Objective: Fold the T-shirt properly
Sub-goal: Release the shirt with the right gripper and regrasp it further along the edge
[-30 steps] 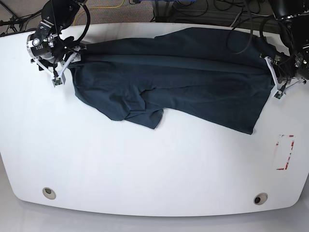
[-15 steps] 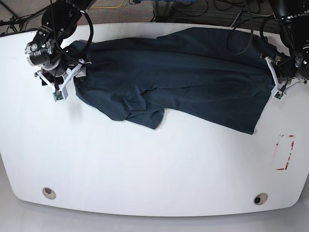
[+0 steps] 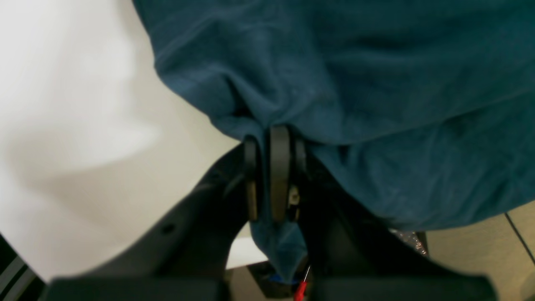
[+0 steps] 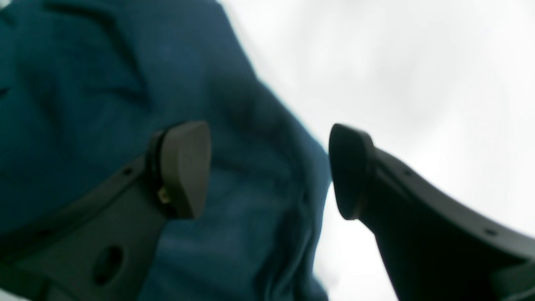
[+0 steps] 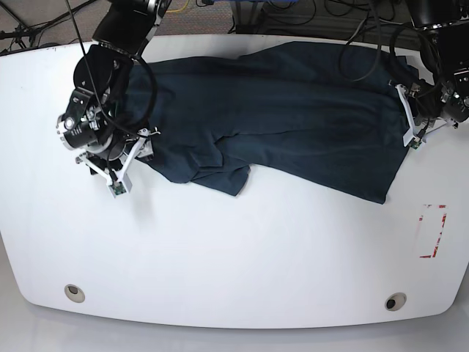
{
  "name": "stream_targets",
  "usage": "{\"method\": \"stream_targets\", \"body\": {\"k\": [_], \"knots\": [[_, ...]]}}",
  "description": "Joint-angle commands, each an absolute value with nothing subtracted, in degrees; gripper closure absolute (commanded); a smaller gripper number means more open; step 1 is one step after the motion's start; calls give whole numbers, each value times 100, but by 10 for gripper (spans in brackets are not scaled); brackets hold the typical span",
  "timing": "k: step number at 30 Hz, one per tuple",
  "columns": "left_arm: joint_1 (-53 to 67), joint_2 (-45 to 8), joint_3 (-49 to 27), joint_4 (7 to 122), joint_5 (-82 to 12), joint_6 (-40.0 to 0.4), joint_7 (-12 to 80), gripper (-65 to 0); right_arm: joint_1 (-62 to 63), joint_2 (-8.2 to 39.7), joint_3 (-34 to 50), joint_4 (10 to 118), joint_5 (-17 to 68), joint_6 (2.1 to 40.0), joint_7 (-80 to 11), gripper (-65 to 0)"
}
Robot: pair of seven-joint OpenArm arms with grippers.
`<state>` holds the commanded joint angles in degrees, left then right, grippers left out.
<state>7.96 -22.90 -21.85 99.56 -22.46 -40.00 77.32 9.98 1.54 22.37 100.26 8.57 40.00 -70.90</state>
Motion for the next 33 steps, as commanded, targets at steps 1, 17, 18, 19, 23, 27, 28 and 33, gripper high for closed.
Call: {"method": "stream_targets", "body": {"k": [1,17,18,19,23,27,28,33], "knots": [[796,-2290,-2185,9956,-2246,-4000,7732,-4,1042,154,2220,9956,848,4000,-7064,-417],[796,-2290,-2185,9956,-2246,-4000,7732,-4,1763,321,2220,7978,848,4000,-6220,-417],[796,-2290,-2185,9956,-2246,-4000,7723,-4,1780,321,2220,7925,848,4000,-6185,-417],[796,-2290,-2185,9956,-2246,-4000,7723,-4,1815,303,2220,7864,848,4000,-6149,-417],[796,-2290,-2185,9956,-2246,-4000,7723,-4,1842,242,2220,7820,857,4000,-6141,-415],[796,-2290,-2185,9956,-2246,-4000,7723,-4,1842,40,2220,7811,857,4000,-6141,-414],[796,-2290,-2185,9956,-2246,-4000,7723,-4,1842,22,2220,7811,857,4000,-6141,-414],[787,-2290,-2185,9956,-2246,-4000,7723,-4,1842,-145,2193,7811,848,4000,-6141,-365]]}}
